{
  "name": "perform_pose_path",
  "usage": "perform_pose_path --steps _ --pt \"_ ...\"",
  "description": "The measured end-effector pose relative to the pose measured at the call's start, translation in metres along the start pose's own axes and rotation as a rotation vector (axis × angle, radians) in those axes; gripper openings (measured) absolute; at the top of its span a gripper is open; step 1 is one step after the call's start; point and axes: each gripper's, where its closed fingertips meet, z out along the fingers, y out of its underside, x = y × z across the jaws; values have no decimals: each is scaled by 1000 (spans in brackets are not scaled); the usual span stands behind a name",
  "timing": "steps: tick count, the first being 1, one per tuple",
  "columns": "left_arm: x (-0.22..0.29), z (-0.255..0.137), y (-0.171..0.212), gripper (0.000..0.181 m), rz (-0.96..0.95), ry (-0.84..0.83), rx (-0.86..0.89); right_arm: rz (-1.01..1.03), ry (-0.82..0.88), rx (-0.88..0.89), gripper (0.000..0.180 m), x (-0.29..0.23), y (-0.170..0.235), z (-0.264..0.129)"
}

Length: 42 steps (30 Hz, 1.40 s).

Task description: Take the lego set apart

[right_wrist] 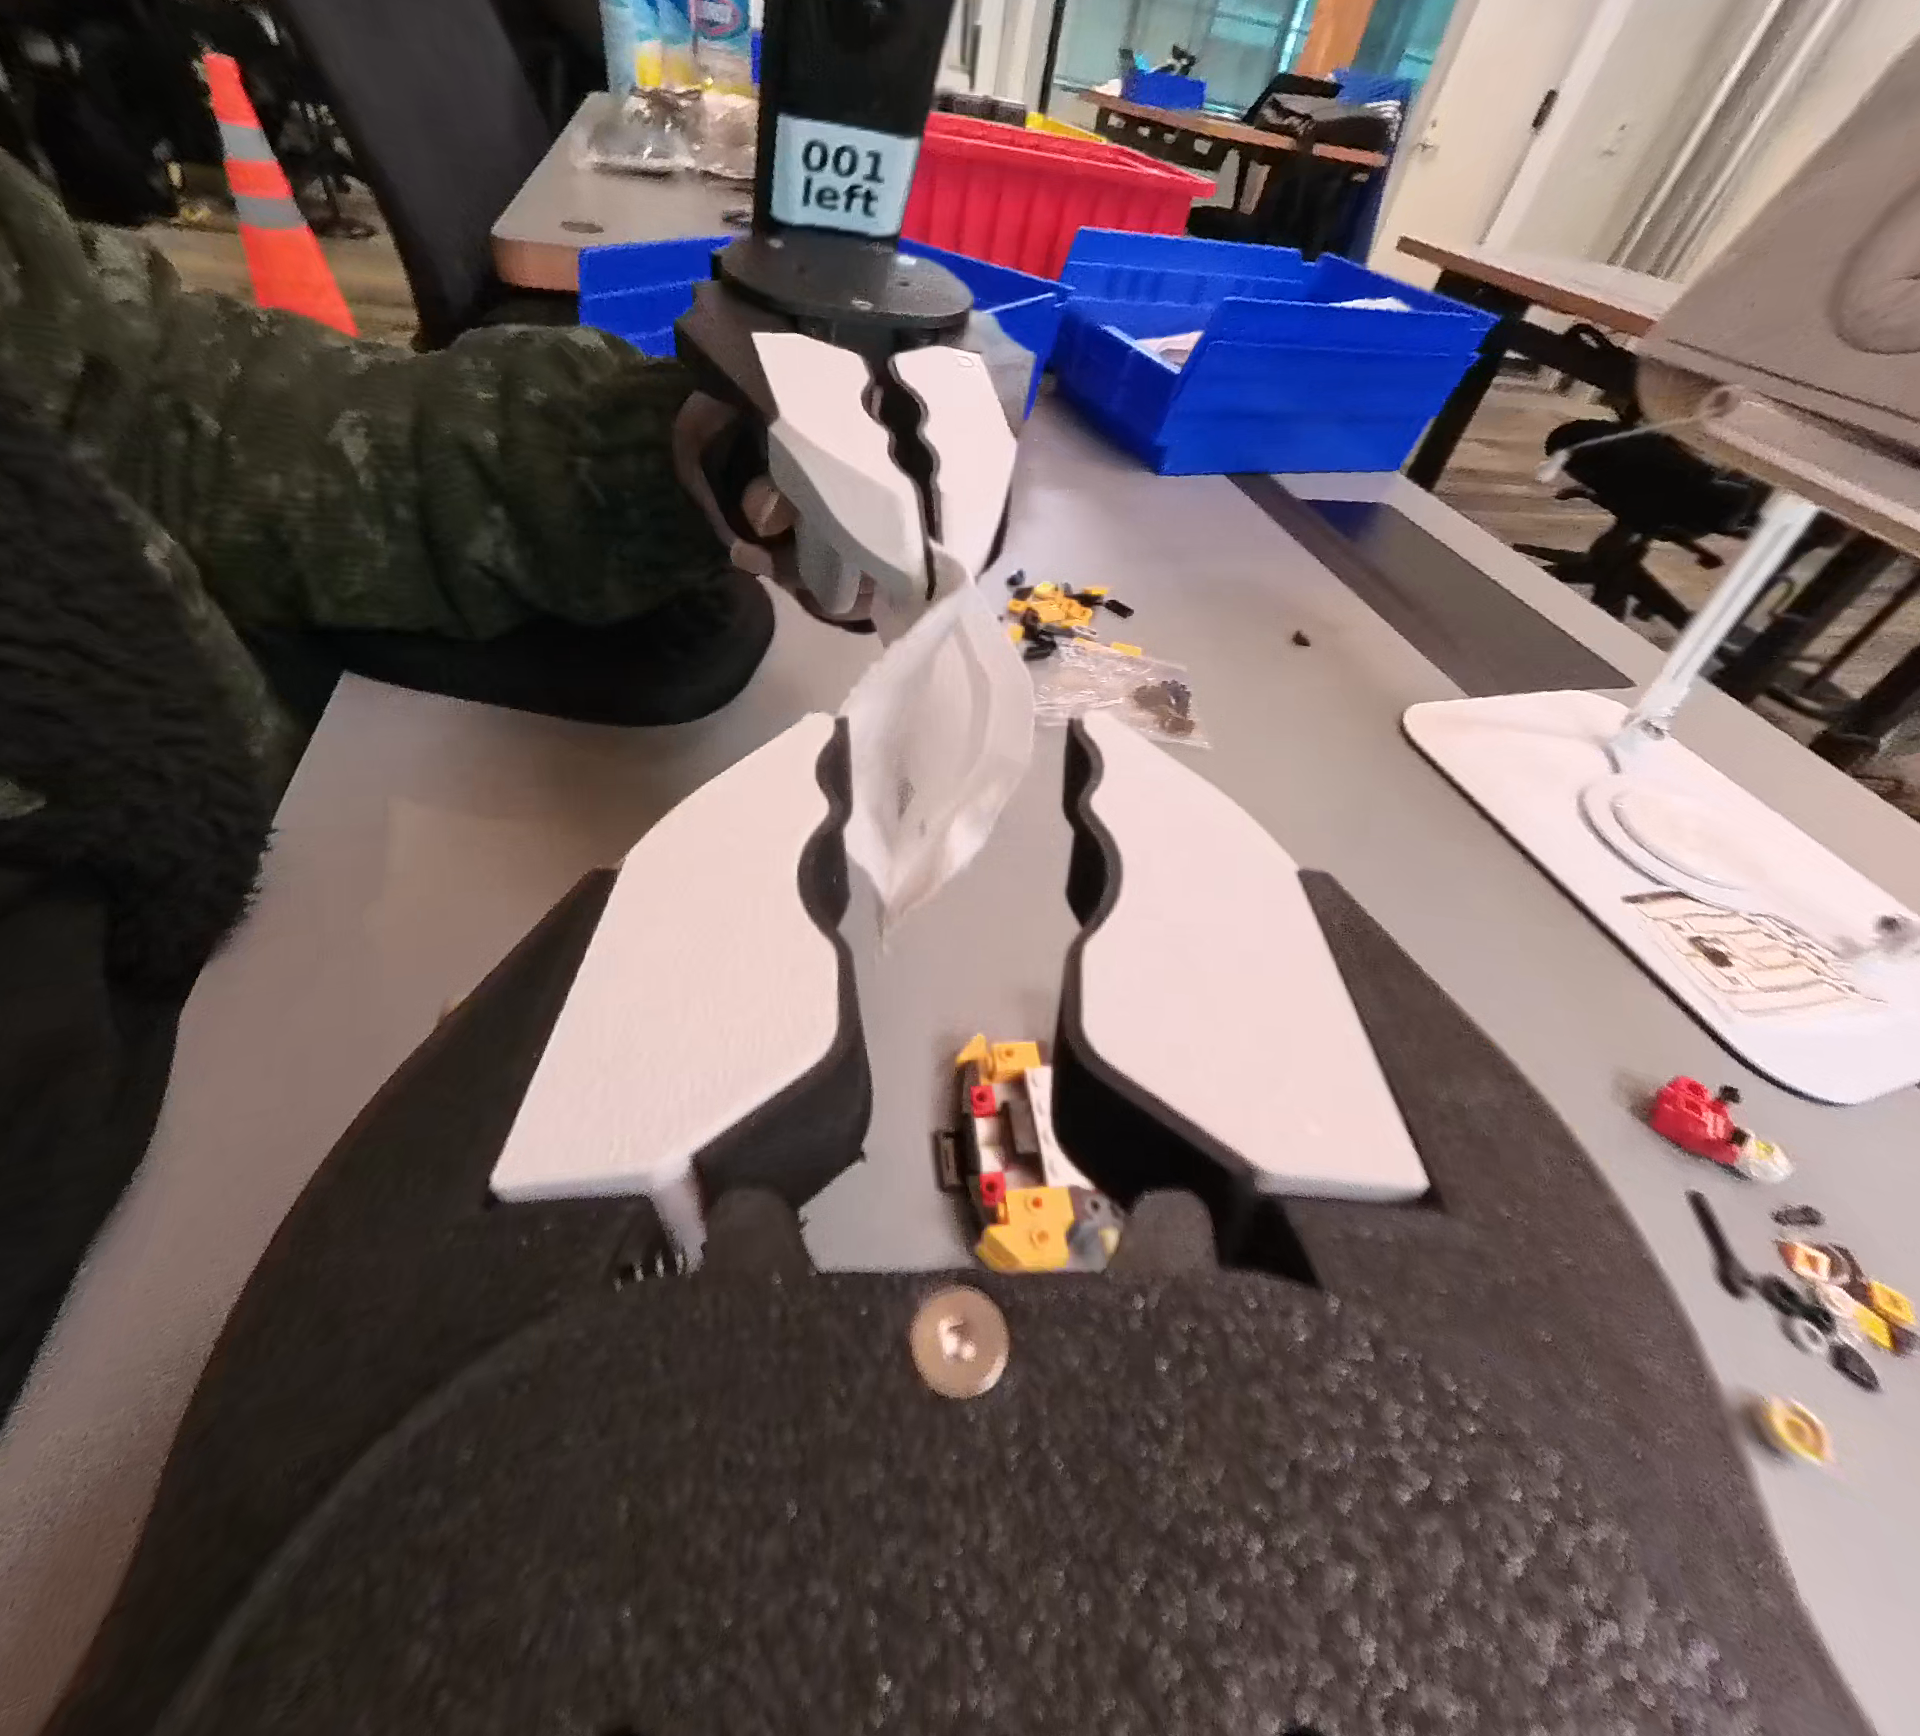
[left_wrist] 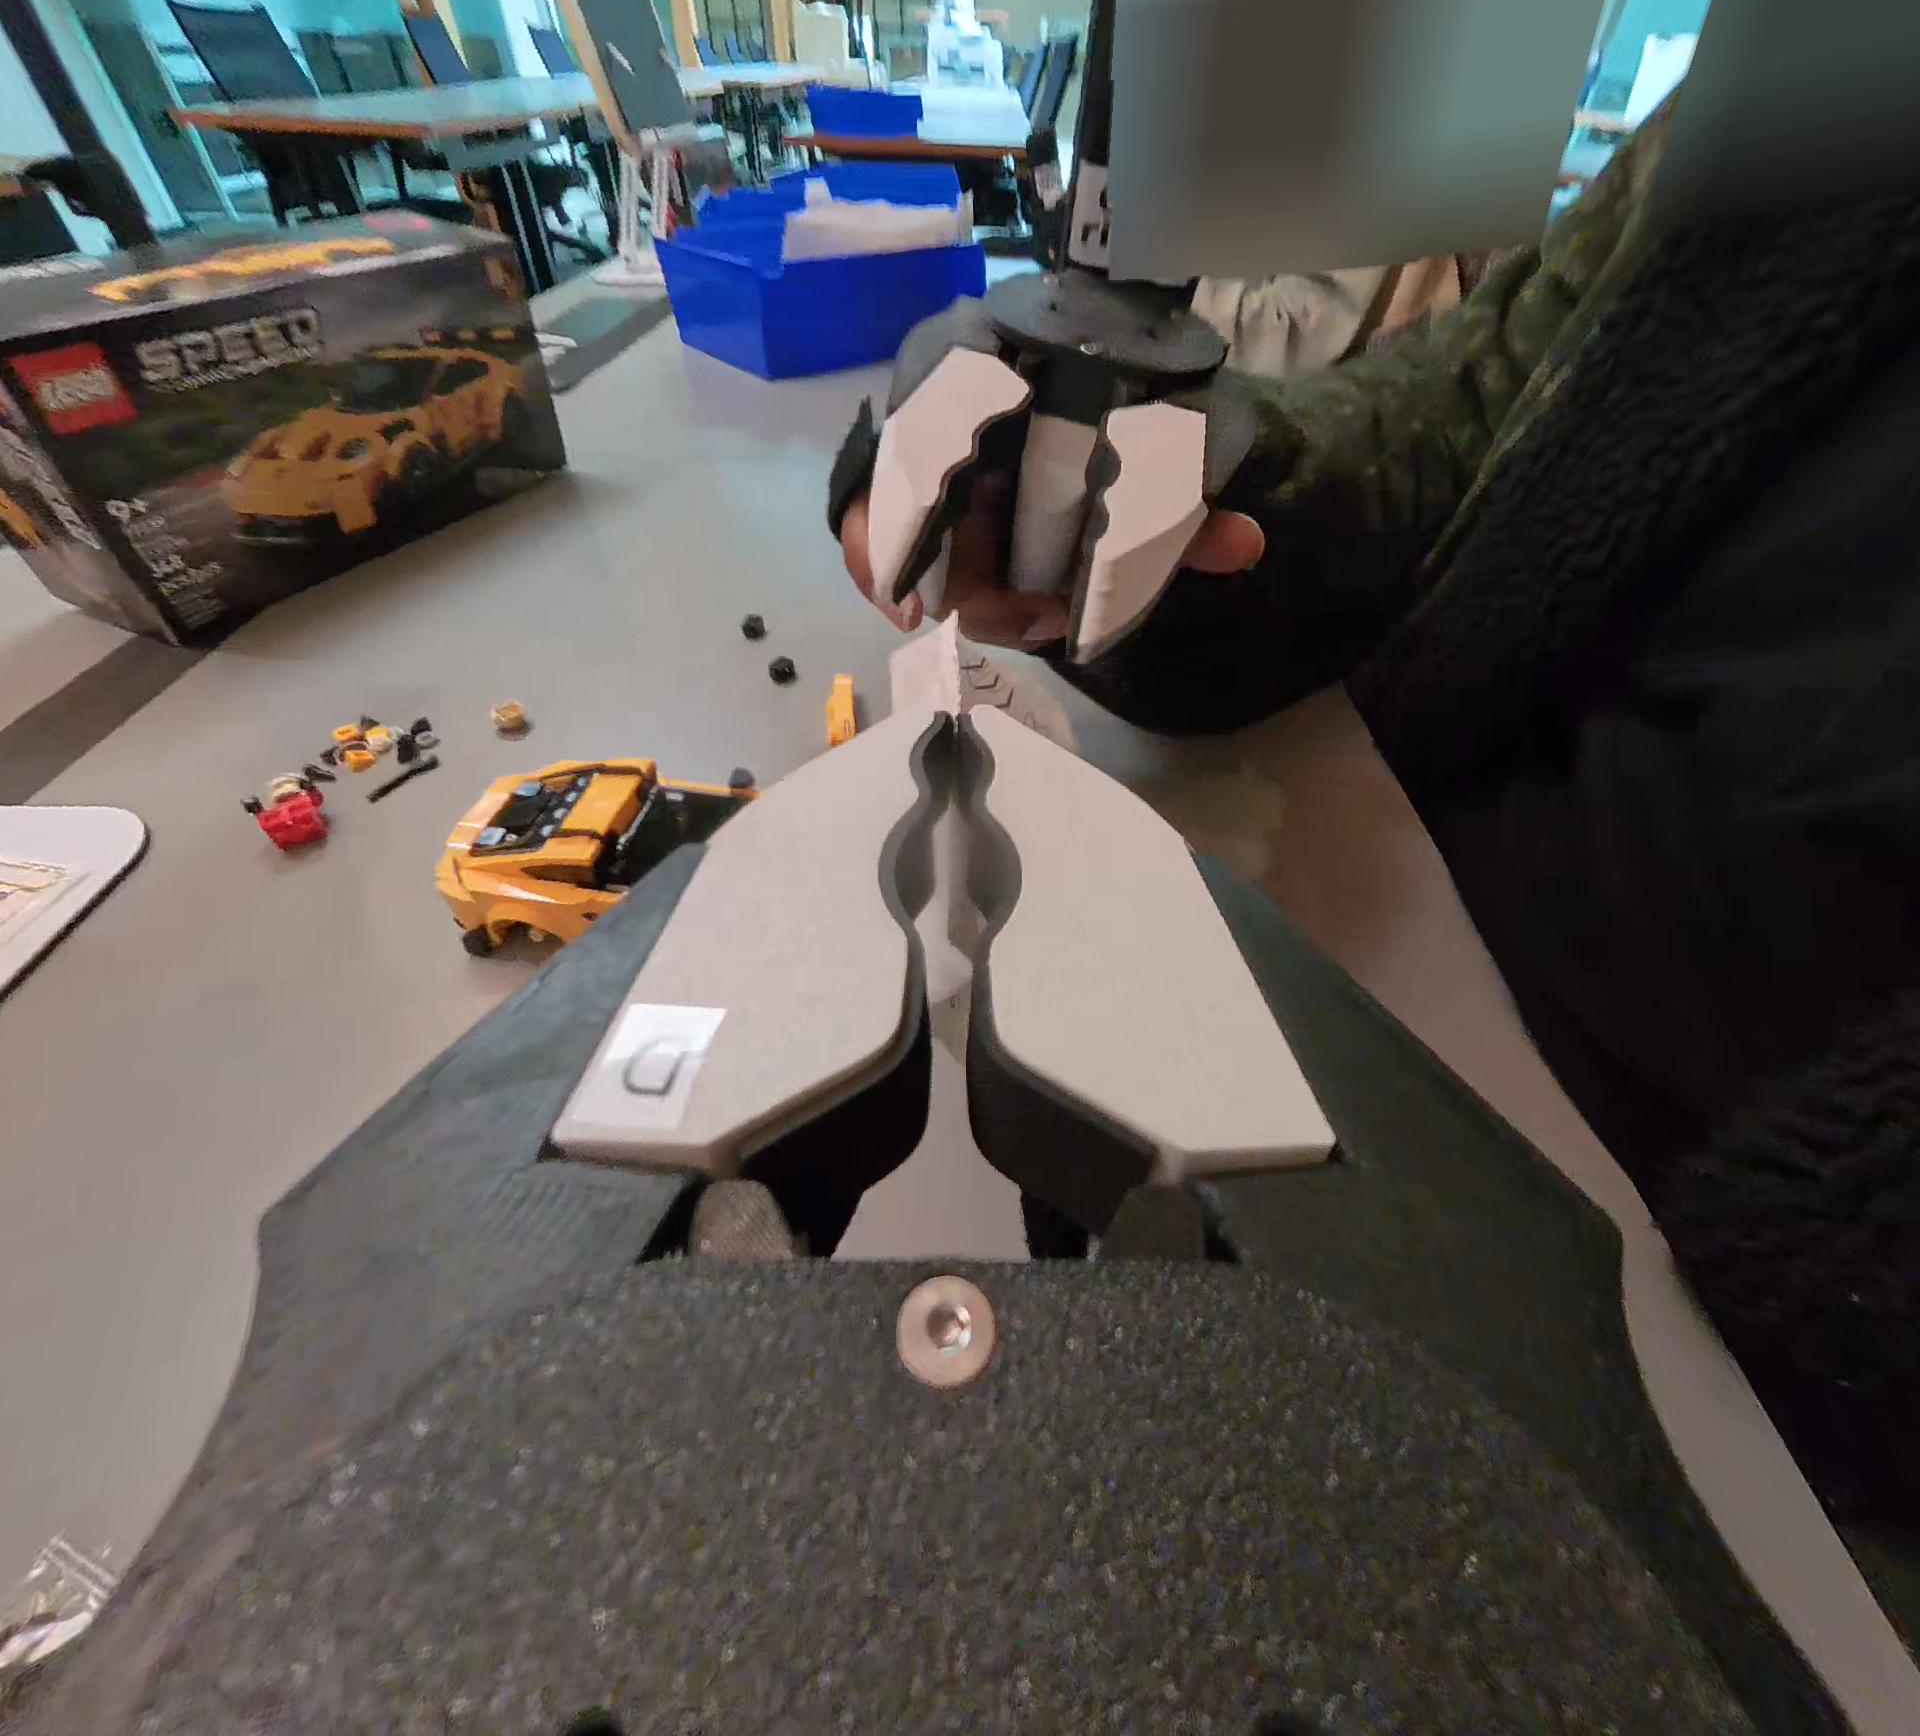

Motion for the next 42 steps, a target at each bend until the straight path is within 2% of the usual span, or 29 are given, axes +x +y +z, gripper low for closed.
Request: perform_pose_path --steps 6,13,28,30,32,35,38,40,42 --pt "-10 -11 -14 0 -48 -9 153 30 -13 12 42 3 4 -4" --pt "-7 -24 -35 0 -46 27 336 48 -4 -5 34 -2 15 6" --pt "3 -19 -41 0 -19 62 367 43 52 56 1 -5 2 11" --pt "2 -20 -37 1 -22 60 327 46 47 32 1 -2 4 9" --pt "-2 -22 -31 12 -35 52 247 47 50 -15 0 3 9 7" --pt "-21 -34 -23 20 -21 -73 118 60 51 -132 0 9 26 4" --pt "-57 -62 3 16 10 -342 -126 54 53 -266 0 12 48 5" --pt "-84 -97 30 12 57 -578 -361 45 56 -345 0 11 60 6" --pt "-99 -132 58 11 33 -740 -569 48 45 -408 0 8 70 9"
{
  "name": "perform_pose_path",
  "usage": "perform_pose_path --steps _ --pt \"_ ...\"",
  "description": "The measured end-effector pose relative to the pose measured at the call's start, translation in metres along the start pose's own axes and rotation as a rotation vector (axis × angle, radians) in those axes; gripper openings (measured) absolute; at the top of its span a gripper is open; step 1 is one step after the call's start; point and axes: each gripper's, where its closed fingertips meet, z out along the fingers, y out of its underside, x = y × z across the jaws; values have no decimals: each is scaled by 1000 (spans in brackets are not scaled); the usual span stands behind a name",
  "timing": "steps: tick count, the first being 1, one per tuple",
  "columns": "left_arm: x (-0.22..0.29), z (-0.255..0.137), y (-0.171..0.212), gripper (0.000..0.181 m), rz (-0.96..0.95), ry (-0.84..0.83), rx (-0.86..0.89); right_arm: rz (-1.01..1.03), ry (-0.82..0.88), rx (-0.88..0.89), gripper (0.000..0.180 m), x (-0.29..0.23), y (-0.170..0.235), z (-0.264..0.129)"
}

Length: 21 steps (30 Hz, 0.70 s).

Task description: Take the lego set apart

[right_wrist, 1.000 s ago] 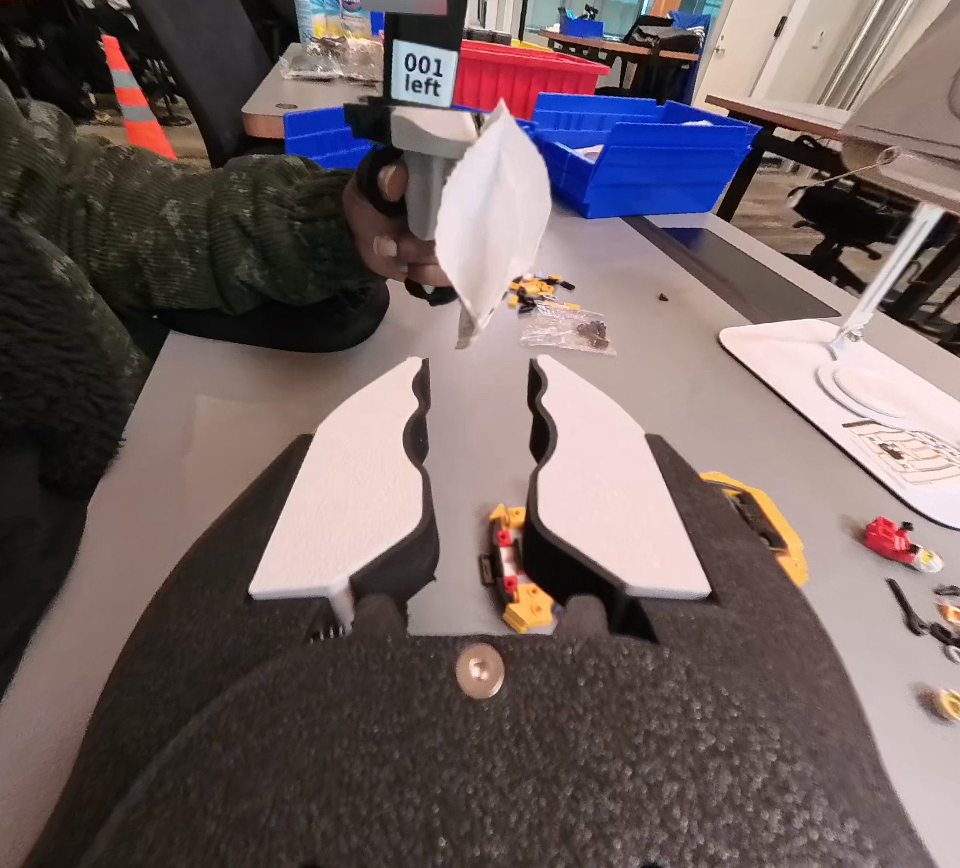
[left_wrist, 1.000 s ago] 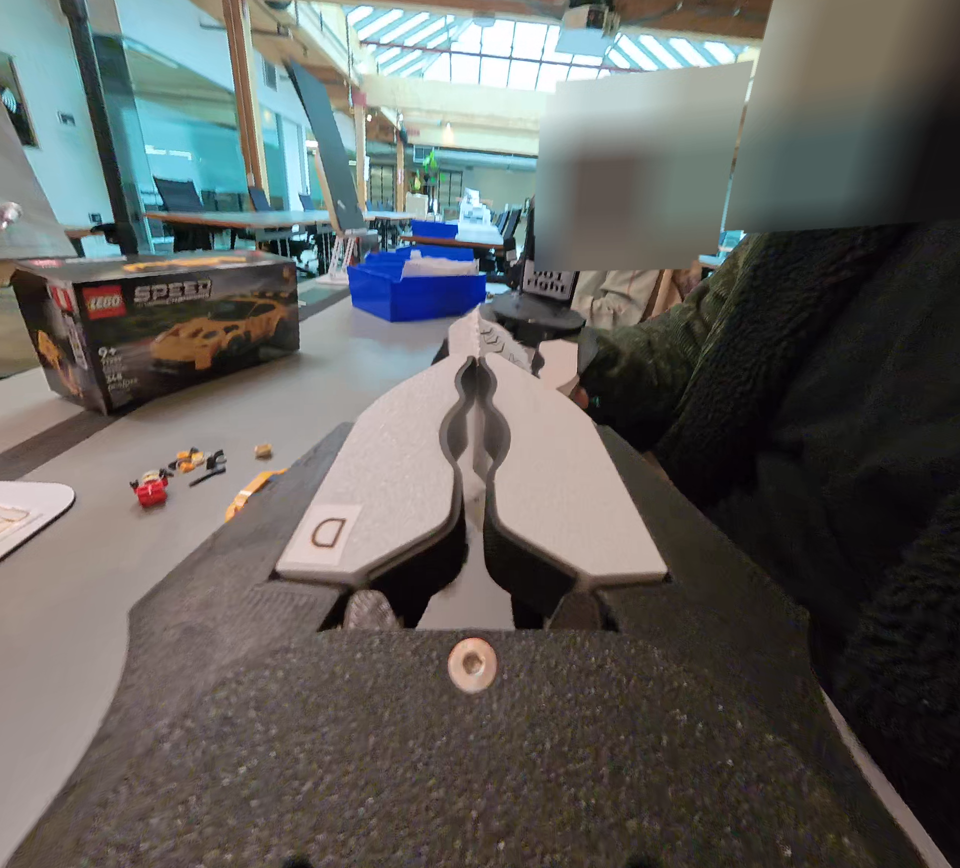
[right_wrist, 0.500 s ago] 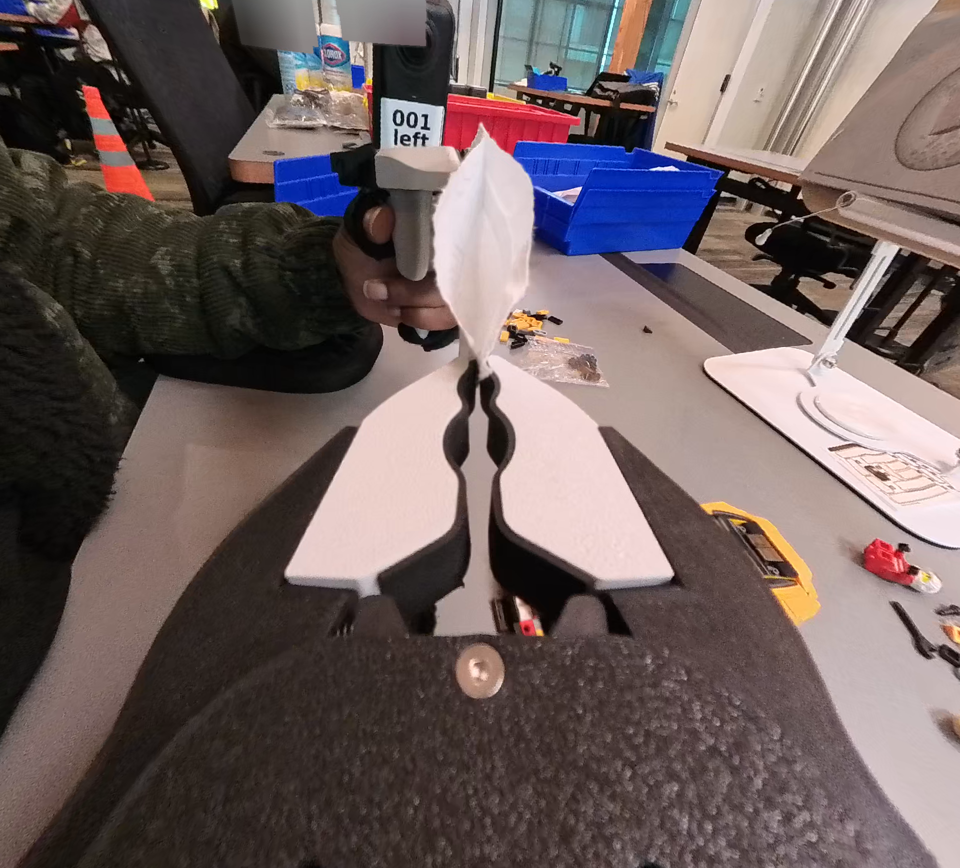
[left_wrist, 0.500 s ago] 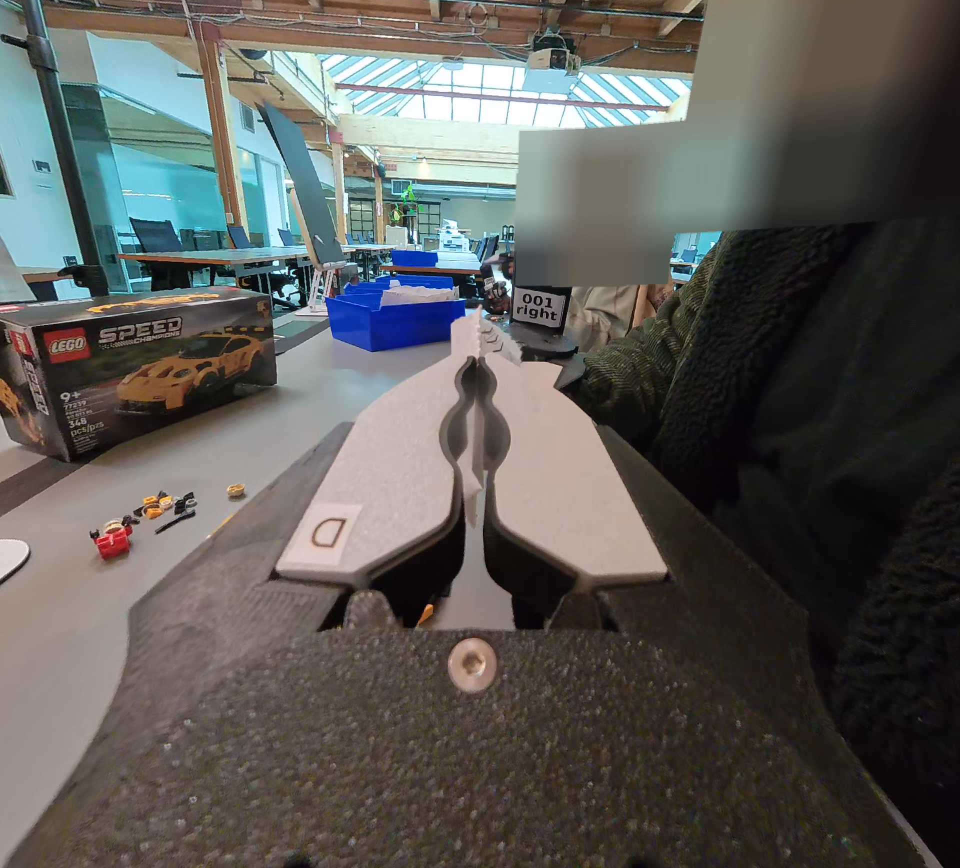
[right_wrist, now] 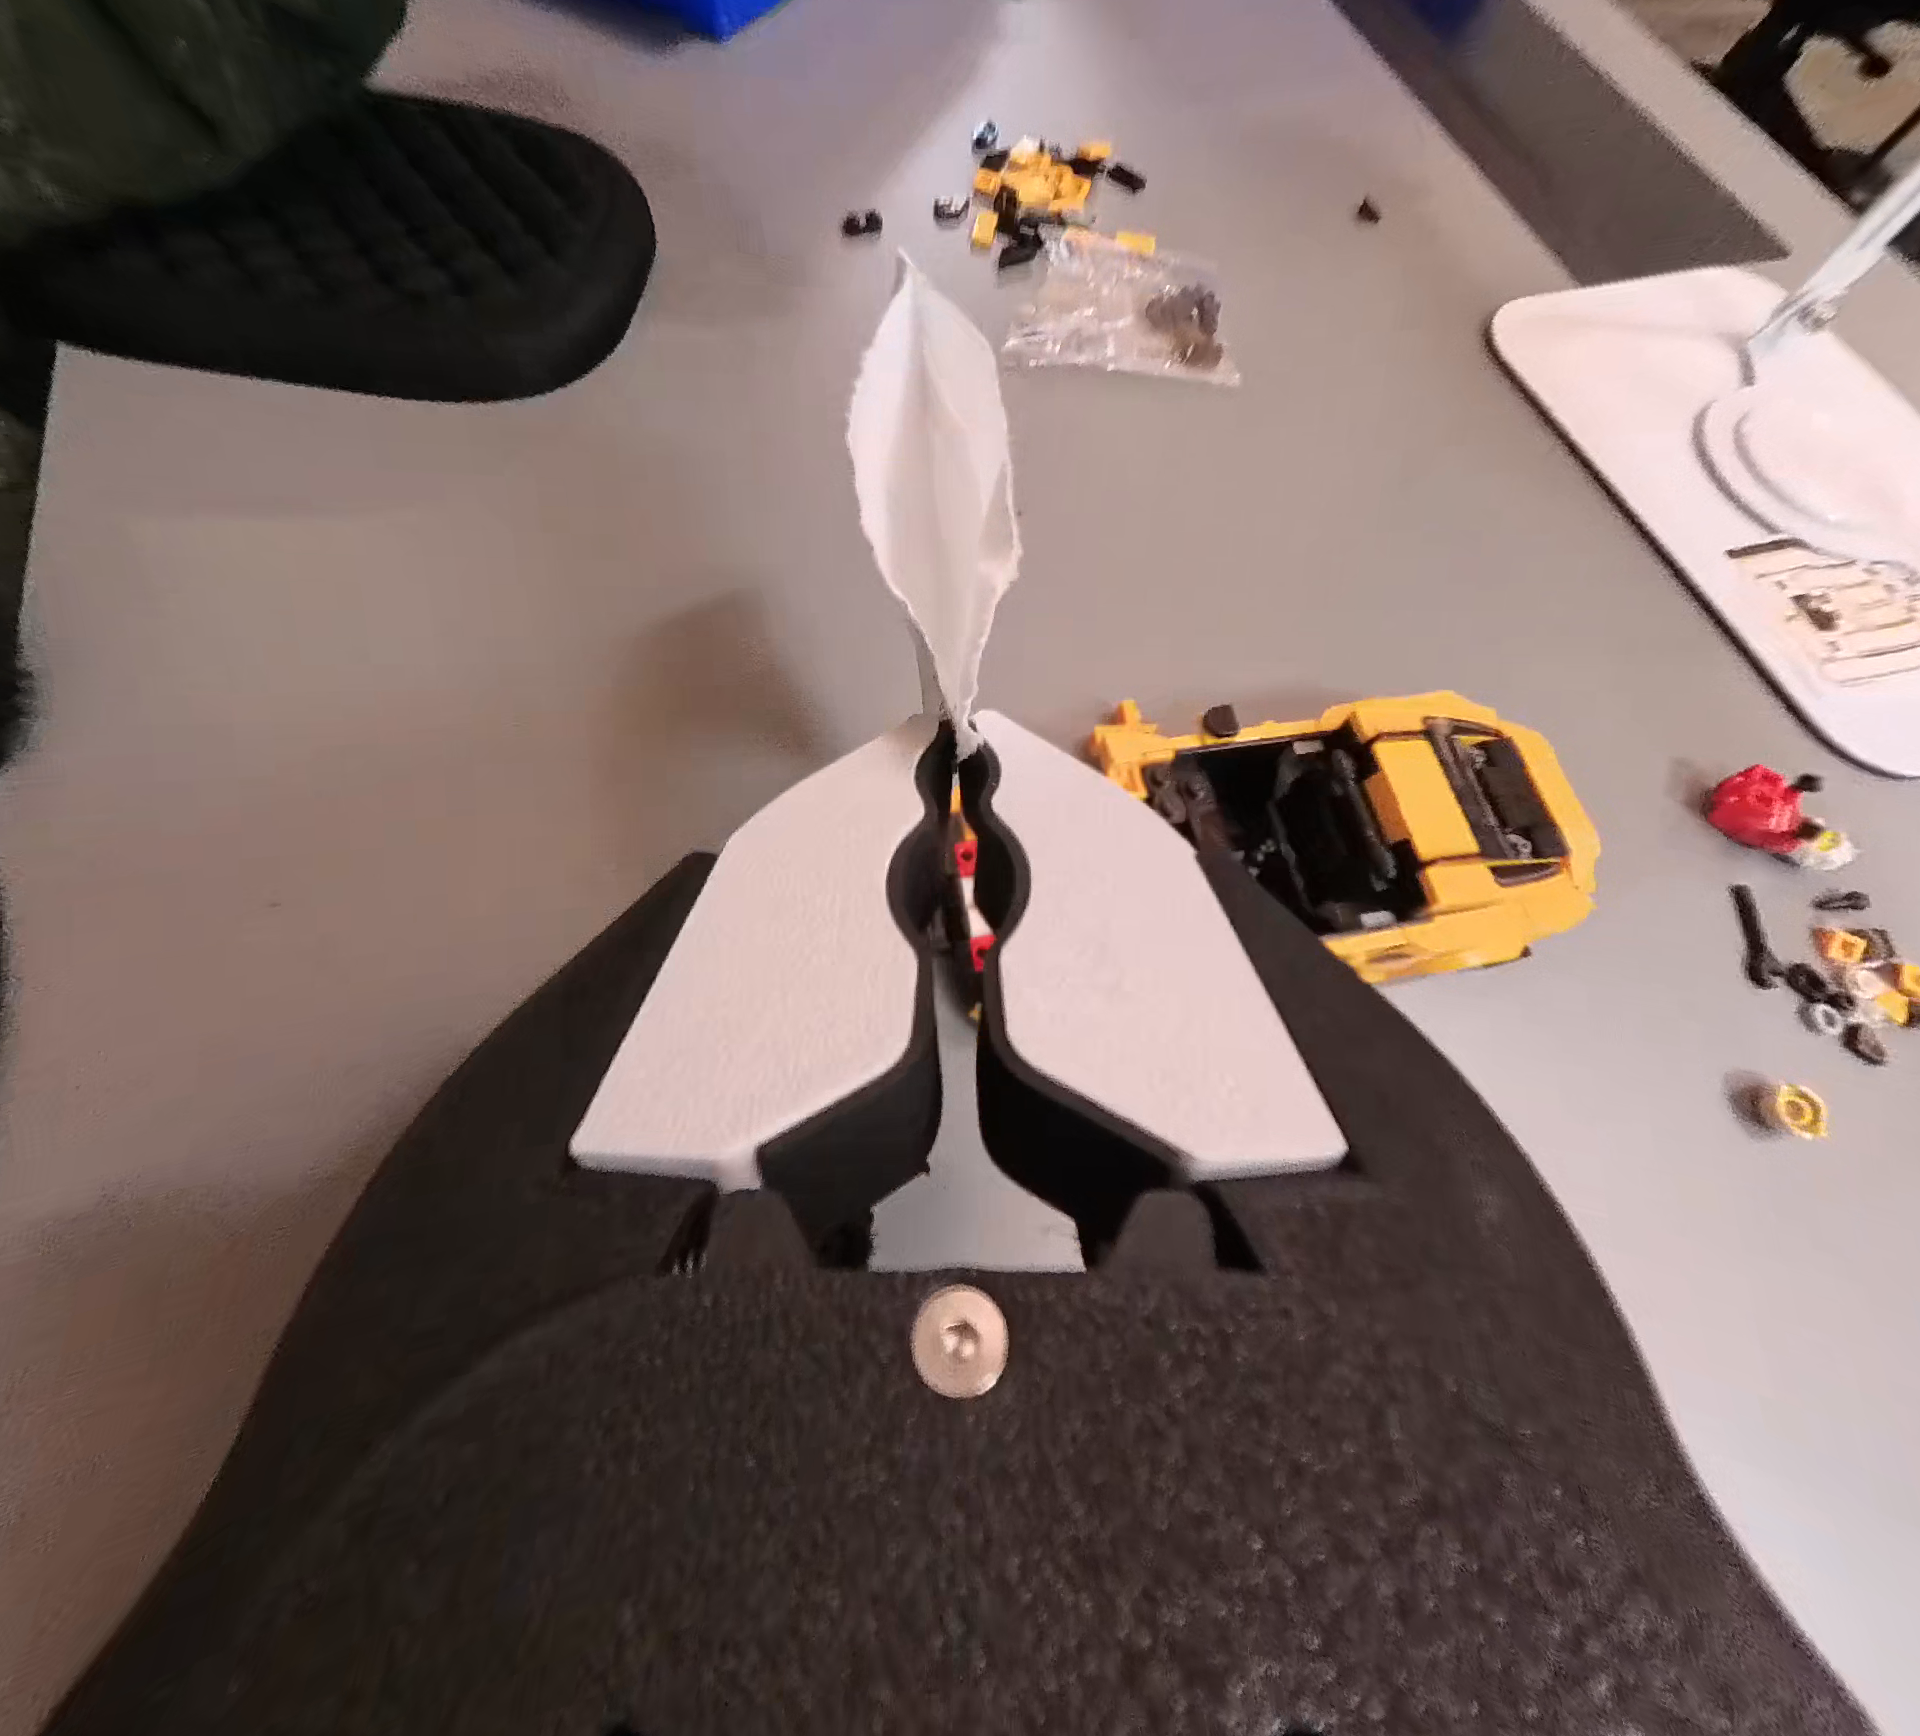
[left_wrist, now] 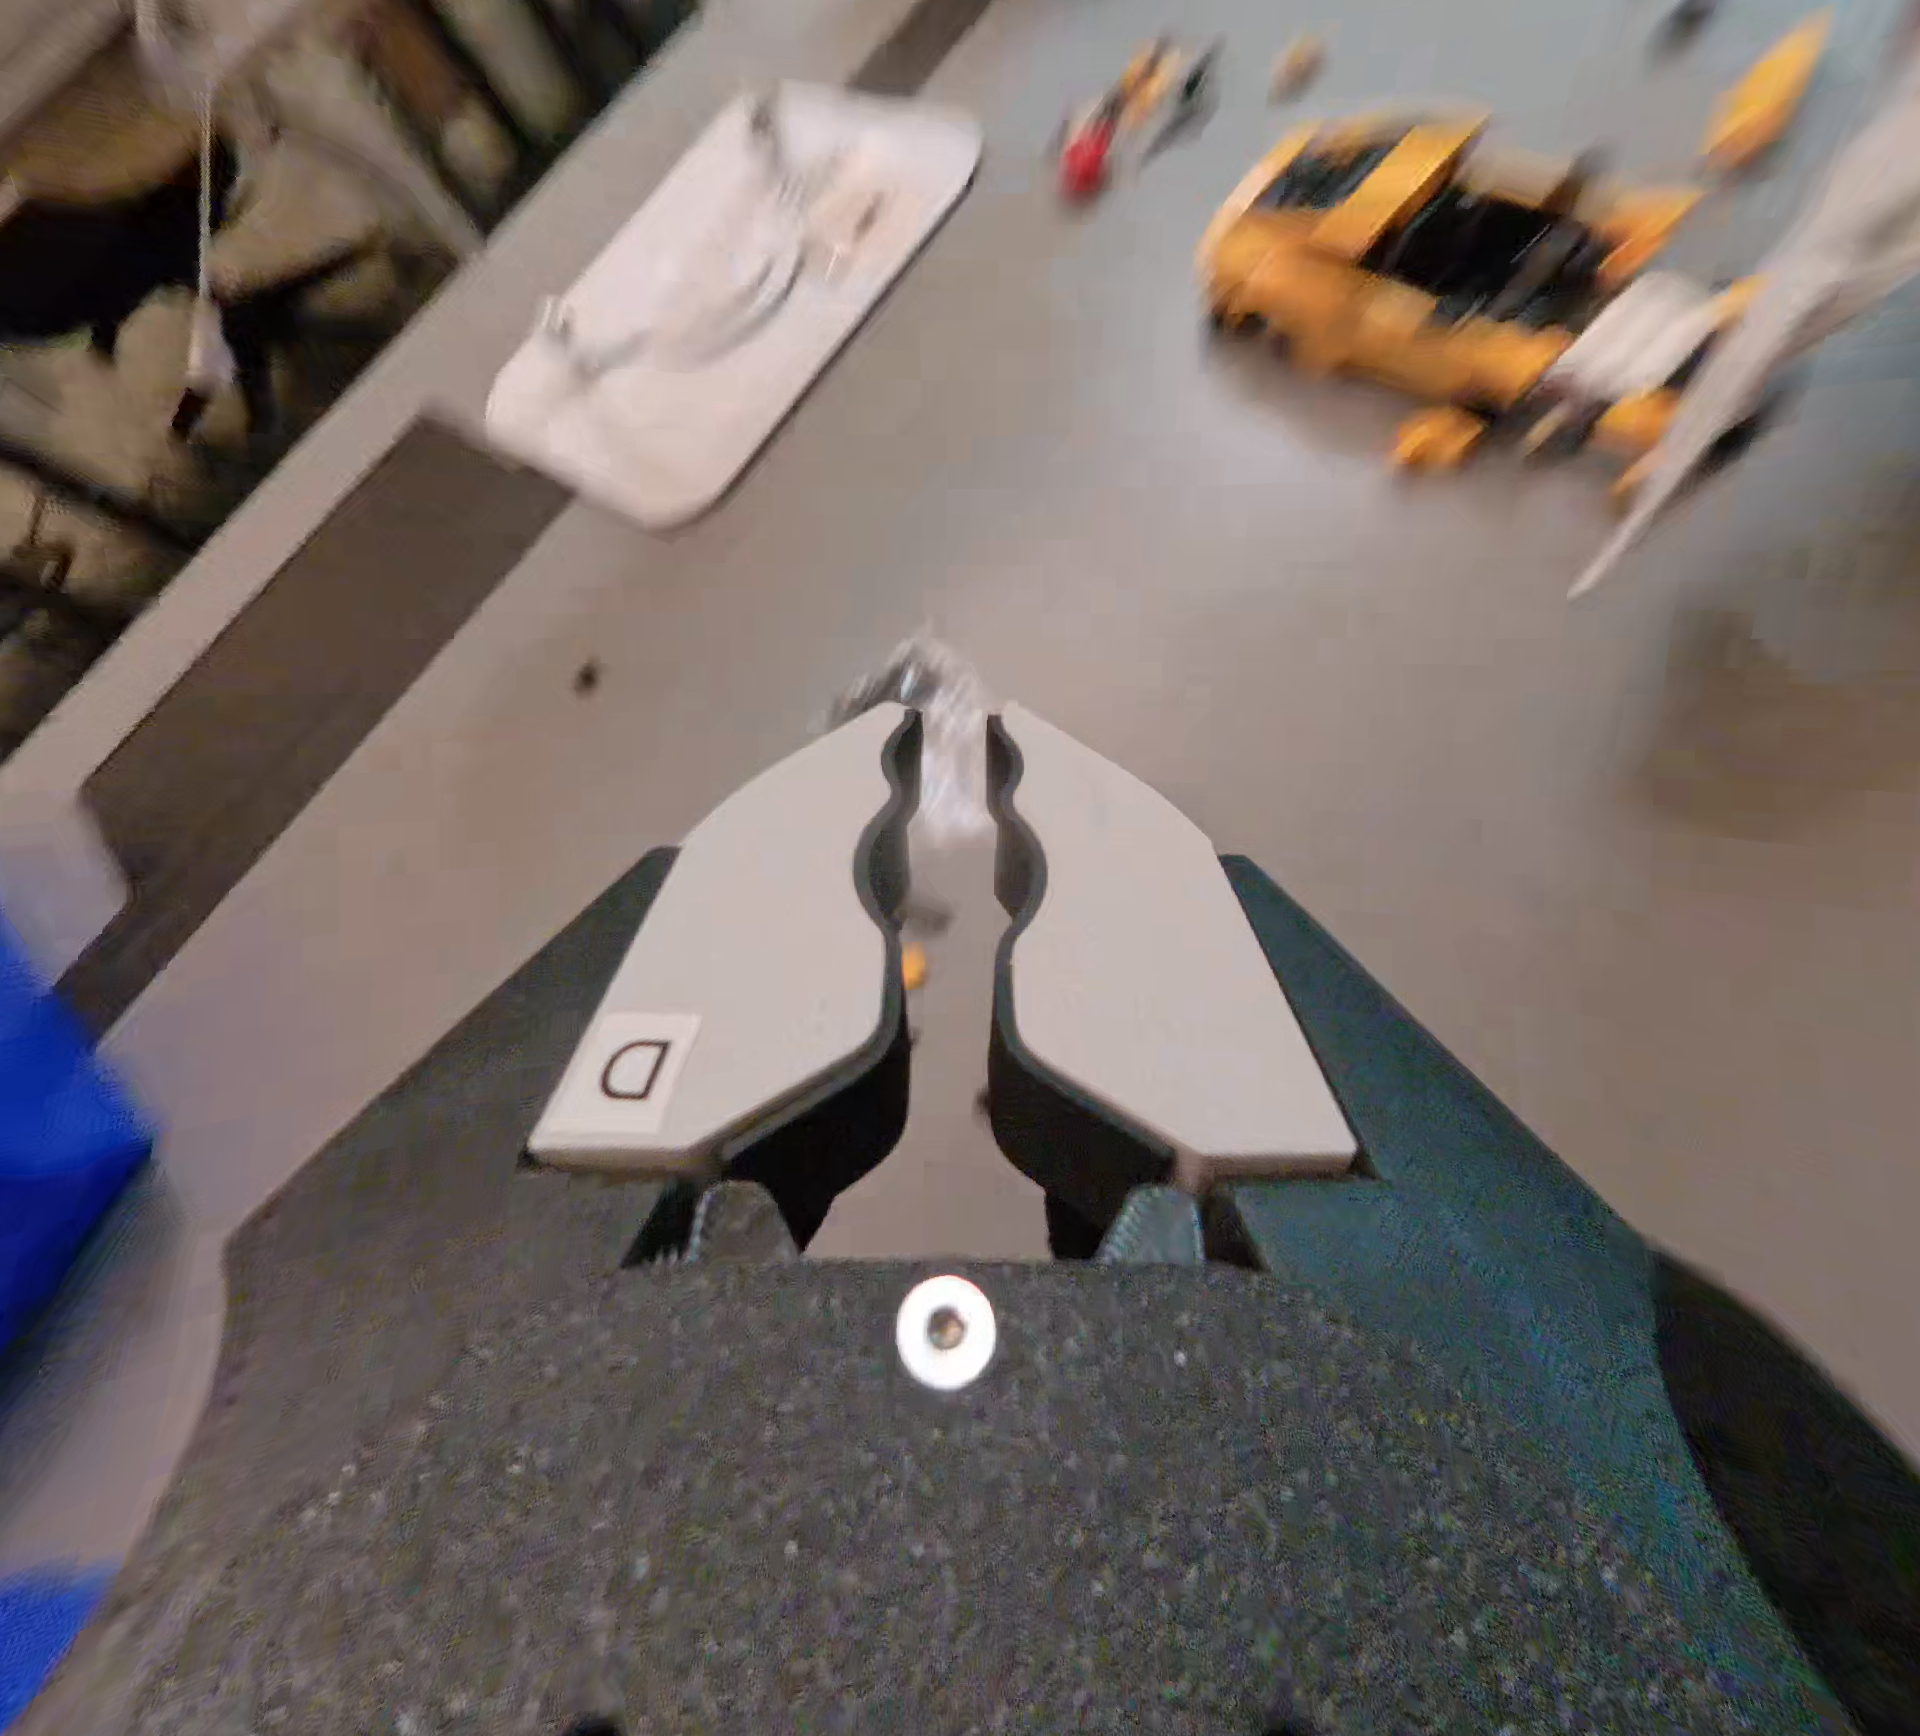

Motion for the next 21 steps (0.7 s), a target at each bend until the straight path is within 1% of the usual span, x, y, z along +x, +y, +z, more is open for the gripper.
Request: perform_pose_path --steps 2,5,9,11,16,21 --pt "-8 0 30 11 -41 -17 -135 6 -18 -41 0 -4 5 4" --pt "-12 0 61 13 -114 4 -260 8 -29 -64 0 -7 8 7" --pt "-1 -7 96 18 -207 76 -439 5 -18 -65 0 -6 9 7" --pt "6 -9 109 21 -246 106 -503 9 -16 -67 0 -6 10 8" --pt "13 0 122 22 -283 131 -553 17 -13 -71 0 -5 12 10" --pt "15 6 123 13 -276 142 -557 17 -10 -68 0 -6 11 9"
